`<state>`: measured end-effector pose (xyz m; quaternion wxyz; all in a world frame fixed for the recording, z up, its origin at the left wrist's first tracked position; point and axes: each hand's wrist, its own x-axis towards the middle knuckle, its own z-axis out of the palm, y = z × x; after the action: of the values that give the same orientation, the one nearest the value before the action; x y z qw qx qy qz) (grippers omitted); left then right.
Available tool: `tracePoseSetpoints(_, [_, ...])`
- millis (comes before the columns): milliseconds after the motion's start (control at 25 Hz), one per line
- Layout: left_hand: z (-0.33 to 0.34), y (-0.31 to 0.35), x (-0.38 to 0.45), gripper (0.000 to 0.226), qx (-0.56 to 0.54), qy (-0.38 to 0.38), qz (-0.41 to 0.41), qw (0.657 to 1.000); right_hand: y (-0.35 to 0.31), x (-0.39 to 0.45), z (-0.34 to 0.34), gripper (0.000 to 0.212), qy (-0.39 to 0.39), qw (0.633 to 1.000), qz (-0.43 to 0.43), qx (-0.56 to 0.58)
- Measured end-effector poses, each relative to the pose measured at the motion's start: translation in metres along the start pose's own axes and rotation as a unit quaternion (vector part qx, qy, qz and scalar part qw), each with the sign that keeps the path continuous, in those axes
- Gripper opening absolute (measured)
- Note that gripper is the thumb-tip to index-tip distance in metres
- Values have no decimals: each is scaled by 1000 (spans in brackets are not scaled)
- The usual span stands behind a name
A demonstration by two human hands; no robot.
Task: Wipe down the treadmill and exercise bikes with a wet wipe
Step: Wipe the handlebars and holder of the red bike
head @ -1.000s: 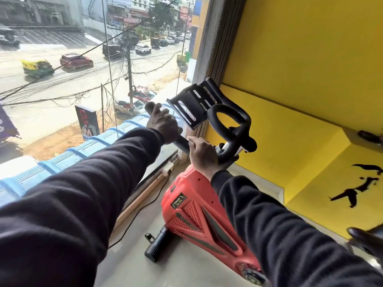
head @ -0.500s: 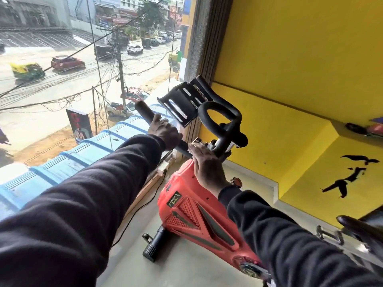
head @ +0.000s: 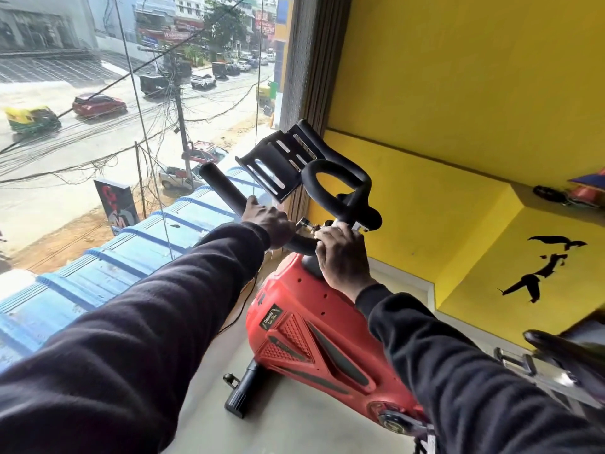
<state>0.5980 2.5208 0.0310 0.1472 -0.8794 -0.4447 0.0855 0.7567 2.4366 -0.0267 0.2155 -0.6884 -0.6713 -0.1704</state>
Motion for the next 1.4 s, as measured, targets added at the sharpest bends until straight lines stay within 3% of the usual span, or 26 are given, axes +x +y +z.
tracePoseSetpoints(120, [-2,5,2,17,-19,-14,-8,1000,-27,-15,7,43,5,1000,2,-7])
tracePoseSetpoints(240, [-14,14,2,30,-46,-27,-18,998,-5,-11,14,40,26,999,-5,31])
tracePoseSetpoints(360, [-19,30,6,33,-45,-34,0,998,-3,6,20,49,64,984,136,97])
tracePoseSetpoints(480, [-16,32,12,33,-82,-51,-9,995,-39,-9,34,45,52,938,254,232])
tracePoseSetpoints(520, [-15,32,15,33,-92,-52,-8,994,-46,-13,35,47,56,906,287,306])
tracePoseSetpoints(600, [-14,33,18,33,-98,-50,-3,994,-38,3,24,45,80,803,377,455])
tracePoseSetpoints(720, [-16,33,21,34,-120,-57,-10,991,-16,30,6,42,27,659,494,566])
tracePoseSetpoints(920, [-14,37,28,34,-122,-69,-18,990,-22,-8,2,22,23,497,492,715])
tracePoseSetpoints(960, [-14,37,30,39,-125,-74,-20,989,-16,-2,1,22,19,487,502,715])
tracePoseSetpoints(1080, [-14,38,34,46,-136,-81,-28,987,-4,24,0,29,61,512,509,690])
tracePoseSetpoints(1200, [-11,39,34,46,-137,-77,-34,987,-13,12,7,27,54,485,508,710])
tracePoseSetpoints(1320, [-11,37,34,50,-154,-78,-47,984,0,8,3,18,7,516,508,690])
tracePoseSetpoints(1400, [-14,38,35,56,-168,-82,-60,981,17,36,-2,19,33,559,528,638])
